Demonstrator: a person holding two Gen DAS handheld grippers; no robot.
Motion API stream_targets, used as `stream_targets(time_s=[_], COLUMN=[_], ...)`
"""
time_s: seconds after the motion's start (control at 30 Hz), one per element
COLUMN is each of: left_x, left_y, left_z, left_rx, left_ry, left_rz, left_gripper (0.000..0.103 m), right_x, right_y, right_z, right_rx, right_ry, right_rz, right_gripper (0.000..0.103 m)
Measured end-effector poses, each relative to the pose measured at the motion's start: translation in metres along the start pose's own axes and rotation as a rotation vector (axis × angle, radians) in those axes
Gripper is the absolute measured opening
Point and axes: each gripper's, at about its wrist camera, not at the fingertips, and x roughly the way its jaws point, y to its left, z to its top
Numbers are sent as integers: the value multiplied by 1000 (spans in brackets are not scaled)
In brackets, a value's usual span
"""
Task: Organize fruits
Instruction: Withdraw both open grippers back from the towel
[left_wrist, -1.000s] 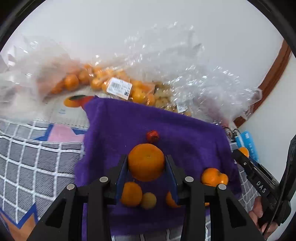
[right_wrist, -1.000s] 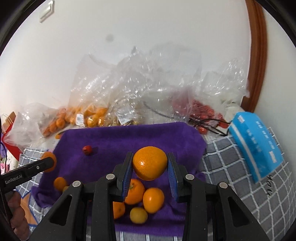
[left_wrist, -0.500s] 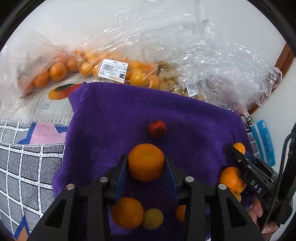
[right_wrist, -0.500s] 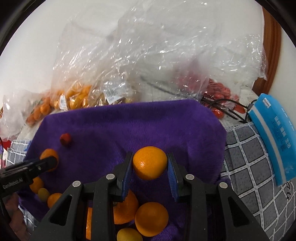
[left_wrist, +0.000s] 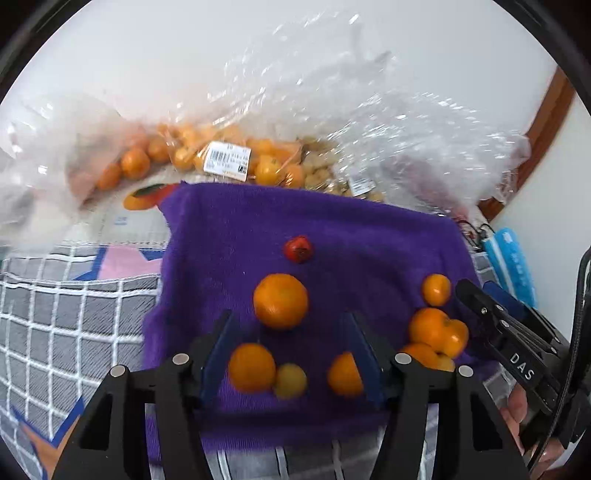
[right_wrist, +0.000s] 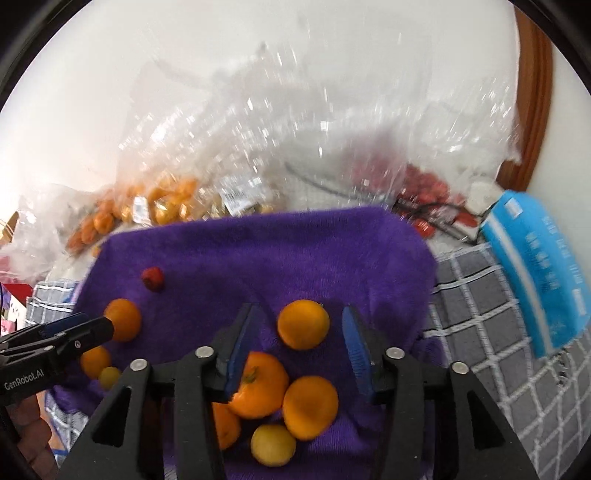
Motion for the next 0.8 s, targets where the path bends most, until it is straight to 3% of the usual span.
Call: stream_targets(time_s=[0.3,0.57,0.7,0.8], left_x=[-74,-118,-136,-149], left_y=[-12,-12,-13,-11], left_z=[-40,-79,-96,-108], left_rx=[29,53,70,66], left_ry=[-71,-123,-157,-178], left_rz=[9,29,59,61], left_gripper=[71,82,87,89], right_x=[-93,-145,-169,-184], right_y=[16,22,26,29], right_z=[-20,-56,-74,-84], right_rx=[-23,-30,-40,-44], right_ry=[-42,-38,-78,-97], right_rz=[-22,-56,-80,-92], right_gripper=[63,63,82,87])
